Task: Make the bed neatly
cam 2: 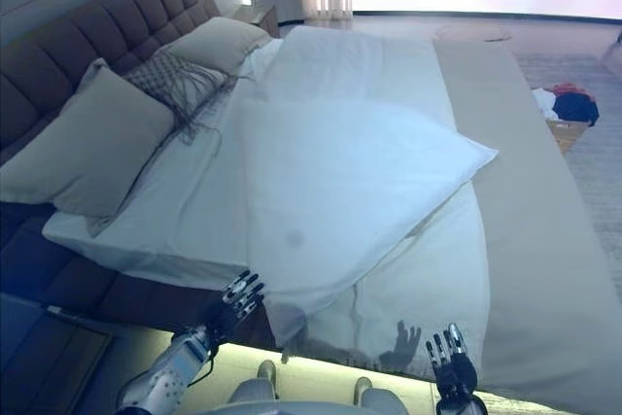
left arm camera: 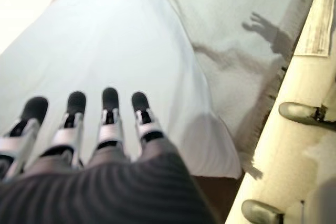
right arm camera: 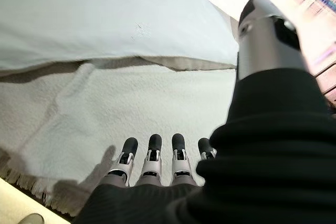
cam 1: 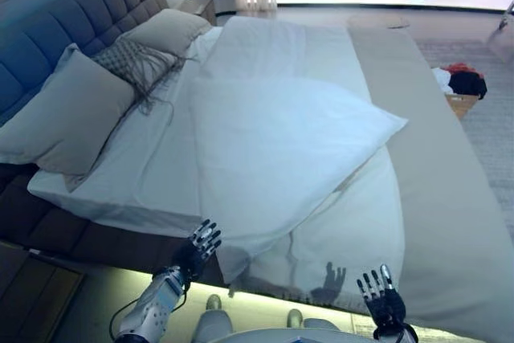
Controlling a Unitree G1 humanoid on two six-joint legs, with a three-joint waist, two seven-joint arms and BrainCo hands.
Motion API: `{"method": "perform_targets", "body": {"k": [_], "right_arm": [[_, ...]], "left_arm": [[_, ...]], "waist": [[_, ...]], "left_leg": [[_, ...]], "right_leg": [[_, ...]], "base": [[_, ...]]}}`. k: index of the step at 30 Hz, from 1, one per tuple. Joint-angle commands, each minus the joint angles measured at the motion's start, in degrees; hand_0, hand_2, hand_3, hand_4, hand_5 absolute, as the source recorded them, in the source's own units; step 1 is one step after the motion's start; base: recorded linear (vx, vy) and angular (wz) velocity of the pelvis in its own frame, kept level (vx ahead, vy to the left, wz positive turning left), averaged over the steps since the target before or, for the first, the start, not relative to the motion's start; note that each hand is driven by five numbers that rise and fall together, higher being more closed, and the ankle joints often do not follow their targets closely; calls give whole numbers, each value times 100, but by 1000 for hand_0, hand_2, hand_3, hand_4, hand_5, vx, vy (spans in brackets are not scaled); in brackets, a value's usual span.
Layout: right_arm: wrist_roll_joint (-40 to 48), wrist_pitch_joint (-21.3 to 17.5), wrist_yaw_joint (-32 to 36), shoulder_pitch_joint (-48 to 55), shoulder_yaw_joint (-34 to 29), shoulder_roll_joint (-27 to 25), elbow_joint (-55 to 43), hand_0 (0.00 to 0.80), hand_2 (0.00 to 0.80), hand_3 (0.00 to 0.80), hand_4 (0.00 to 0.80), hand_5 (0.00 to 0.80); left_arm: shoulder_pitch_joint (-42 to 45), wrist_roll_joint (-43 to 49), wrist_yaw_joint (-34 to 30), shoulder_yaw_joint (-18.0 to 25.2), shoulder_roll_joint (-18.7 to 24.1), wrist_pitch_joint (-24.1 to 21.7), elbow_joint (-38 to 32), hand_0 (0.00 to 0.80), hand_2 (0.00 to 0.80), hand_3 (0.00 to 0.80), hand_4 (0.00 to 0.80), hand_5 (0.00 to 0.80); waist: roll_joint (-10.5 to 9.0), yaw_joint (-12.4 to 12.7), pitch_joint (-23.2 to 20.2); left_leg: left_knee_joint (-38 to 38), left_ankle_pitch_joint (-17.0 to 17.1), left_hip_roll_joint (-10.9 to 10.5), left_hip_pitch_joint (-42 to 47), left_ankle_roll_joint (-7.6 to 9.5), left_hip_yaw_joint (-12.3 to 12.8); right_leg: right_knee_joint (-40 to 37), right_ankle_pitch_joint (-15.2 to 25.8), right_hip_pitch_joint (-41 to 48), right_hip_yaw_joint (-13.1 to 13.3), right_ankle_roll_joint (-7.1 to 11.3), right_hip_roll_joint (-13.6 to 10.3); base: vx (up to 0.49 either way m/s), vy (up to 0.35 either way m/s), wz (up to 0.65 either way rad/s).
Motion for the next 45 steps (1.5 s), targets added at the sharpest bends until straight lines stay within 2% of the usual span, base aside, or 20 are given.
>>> {"method": "perform_targets", "body": {"k": [1,3,6,10,13,15,17,19,21,23,24,25,27,29,31,33,35,39,42,45], "right_arm": [[16,-29,230,-167,-292,-2,-223,0,0,0,0,0],[90,-30,132,-188,-310,-23,-202,0,0,0,0,0],[119,-129,-52,-262,-305,-38,-356,0,0,0,0,0],[421,-330,-209,-323,-490,-41,-537,0,0,0,0,0],[539,-258,-228,-377,-717,47,-360,0,0,0,0,0],[532,-247,-180,-444,-818,34,-171,0,0,0,0,0],[673,-394,-144,-726,-773,22,-45,0,0,0,0,0],[797,-487,-61,-991,-697,-24,78,0,0,0,0,0],[918,-510,-134,-1377,-574,-99,269,0,0,0,0,0],[832,-593,-256,-1596,-496,-107,321,0,0,0,0,0],[802,-610,-300,-1602,-494,-114,311,0,0,0,0,0],[751,-578,-401,-1610,-497,-195,378,0,0,0,0,0],[723,-390,-465,-1567,-523,-296,517,0,0,0,0,0],[768,-290,-444,-1608,-573,-313,719,0,0,0,0,0],[972,-161,-121,-1782,-798,-313,1313,0,0,0,0,0],[1469,105,219,-2186,-934,-543,2027,0,0,0,0,0],[1815,276,378,-2693,-985,-758,2508,0,0,0,0,0],[2143,154,315,-3447,-982,-1149,2863,0,0,0,0,0],[2248,223,129,-3569,-1142,-1423,3136,0,0,0,0,0],[2238,259,-71,-3724,-1314,-1695,3328,0,0,0,0,0]], "left_arm": [[93,57,-130,339,209,-144,-395,0,0,0,0,0],[161,52,-93,328,223,-75,-475,0,0,0,0,0],[257,114,-144,332,265,-28,-648,0,0,0,0,0],[383,434,-387,315,561,-70,-876,0,0,0,0,0],[367,480,-518,377,683,-40,-901,0,0,0,0,0],[315,404,-469,379,779,37,-1035,0,0,0,0,0],[-50,237,-260,181,914,-64,-1123,0,0,0,0,0],[-393,164,-169,101,979,-157,-1091,0,0,0,0,0],[-872,138,-38,-38,1016,-315,-922,0,0,0,0,0],[-1328,-35,23,-176,951,-203,-849,0,0,0,0,0],[-1353,-38,27,-192,939,-166,-867,0,0,0,0,0],[-1261,-134,80,-245,889,-66,-940,0,0,0,0,0],[-976,-130,8,-284,855,-12,-1045,0,0,0,0,0],[-871,-48,-18,-310,875,37,-1111,0,0,0,0,0],[-945,83,-146,-393,1039,1,-1112,0,0,0,0,0],[-1116,64,-125,-444,1273,-51,-1262,0,0,0,0,0],[-1492,-254,53,-616,1482,-137,-1342,0,0,0,0,0],[-2179,-545,117,-860,1564,-345,-1224,0,0,0,0,0],[-2186,-520,175,-938,1601,-343,-1302,0,0,0,0,0],[-2232,-619,291,-998,1568,-396,-1314,0,0,0,0,0]], "waist": [[-248,68,-116],[-261,95,-126],[-358,115,-87],[-466,239,-4],[-509,265,67],[-538,290,102],[-628,341,204],[-659,362,314],[-669,380,464],[-647,416,655],[-635,423,665],[-626,493,700],[-635,616,663],[-650,698,636],[-663,749,795],[-643,814,1010],[-623,901,1171],[-533,997,1412],[-559,1079,1383],[-562,1093,1359]], "left_leg": [[-629,2083,102,-105,-518,-105],[-410,1868,72,-134,-513,-121],[123,1228,-14,-179,-437,-73],[689,623,-276,-318,-302,-187],[605,499,-423,-63,-152,-126],[564,490,-417,82,-134,-23],[704,460,-381,-115,-234,7],[874,432,-261,-387,-312,66],[1127,470,63,-911,-463,177],[1387,619,412,-1471,-655,235],[1416,629,426,-1540,-681,176],[1483,672,429,-1655,-770,-101],[1483,650,377,-1661,-771,-472],[1366,626,324,-1576,-682,-502],[1507,497,202,-1582,-663,-644],[1803,404,290,-1838,-715,-776],[1906,402,222,-2279,-721,-948],[1598,713,85,-2904,-777,-965],[1653,754,19,-3251,-827,-972],[1586,832,-88,-3456,-808,-898]], "right_leg": [[145,-429,675,97,304,-205],[202,-449,668,75,321,-287],[391,-427,536,80,429,-588],[987,-569,397,75,759,-1112],[1842,-277,-79,-12,1023,-1479],[1769,-257,-143,-47,1024,-1537],[1124,3,-183,-11,1097,-1627],[874,159,-312,35,1146,-1634],[649,181,-395,-63,1135,-1541],[531,196,-384,-380,1119,-1480],[503,195,-364,-427,1115,-1478],[431,188,-282,-416,1141,-1489],[377,153,-145,-386,1214,-1548],[457,104,-150,-424,1318,-1666],[930,164,-630,-335,1474,-1938],[941,249,-805,-205,1506,-1964],[660,375,-940,-310,1506,-1901],[195,596,-1293,-672,1447,-1812],[157,604,-1477,-891,1450,-1812],[51,680,-1649,-953,1445,-1846]], "base": [[216,232,-11],[185,224,7],[170,254,24],[167,266,16],[135,227,10],[88,43,4],[-132,-195,5],[-243,-193,1],[-304,-245,-4],[-258,-238,25],[-47,-61,54],[68,31,50],[147,87,24],[123,97,1],[85,57,-10],[-107,-141,4],[-363,-221,27],[-218,-101,13],[-34,-67,9],[-64,9,22]]}}
